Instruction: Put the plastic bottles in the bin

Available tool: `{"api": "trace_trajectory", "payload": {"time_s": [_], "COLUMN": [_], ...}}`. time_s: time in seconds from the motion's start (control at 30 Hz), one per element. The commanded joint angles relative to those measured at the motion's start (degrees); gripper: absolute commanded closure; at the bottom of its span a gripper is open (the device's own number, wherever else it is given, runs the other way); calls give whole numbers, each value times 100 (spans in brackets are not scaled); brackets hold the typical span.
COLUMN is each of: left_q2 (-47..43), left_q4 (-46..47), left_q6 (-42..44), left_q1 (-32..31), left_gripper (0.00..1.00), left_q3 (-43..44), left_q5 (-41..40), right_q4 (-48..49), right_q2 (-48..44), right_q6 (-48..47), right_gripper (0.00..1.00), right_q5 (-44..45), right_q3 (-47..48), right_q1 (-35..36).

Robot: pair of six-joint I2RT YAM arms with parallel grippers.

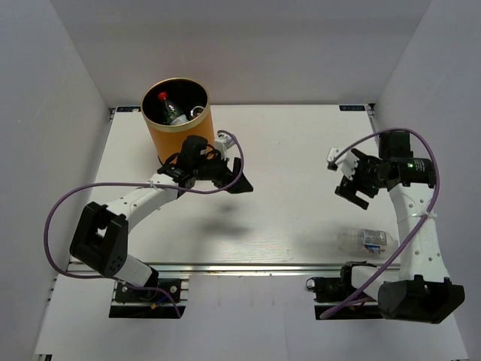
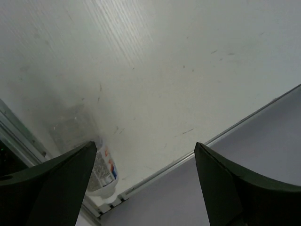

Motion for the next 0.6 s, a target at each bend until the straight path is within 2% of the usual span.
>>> {"api": "trace_trajectory", "payload": {"time_s": [0.0,0.07,0.2,0.47,0.57], "left_q2": [-432,-555,-679,-512,-512], "left_q4": [134,291,292,151,99], "left_q6": [155,155,207,436,436], "left_q1": [-87,-87,-87,-87,-87], "left_gripper": [0,0,0,0,0], "left_q3": [-266,-557,-847,-848,-847], "left_q5": [-138,-138,-138,29,29], "right_q4": [-747,-755,-755,-755,-730], "right_q2": [-59,-121,63,301,126], "right_q6": [-1703,-2037,-1924,-2240,-2476], "right_gripper": [10,10,10,10,10], "right_q5": [539,672,672,734,803], "right_q3": [-338,-603,-981,-1833,-2244], "right_q1": [-346,-452,-514,-514,-523]}}
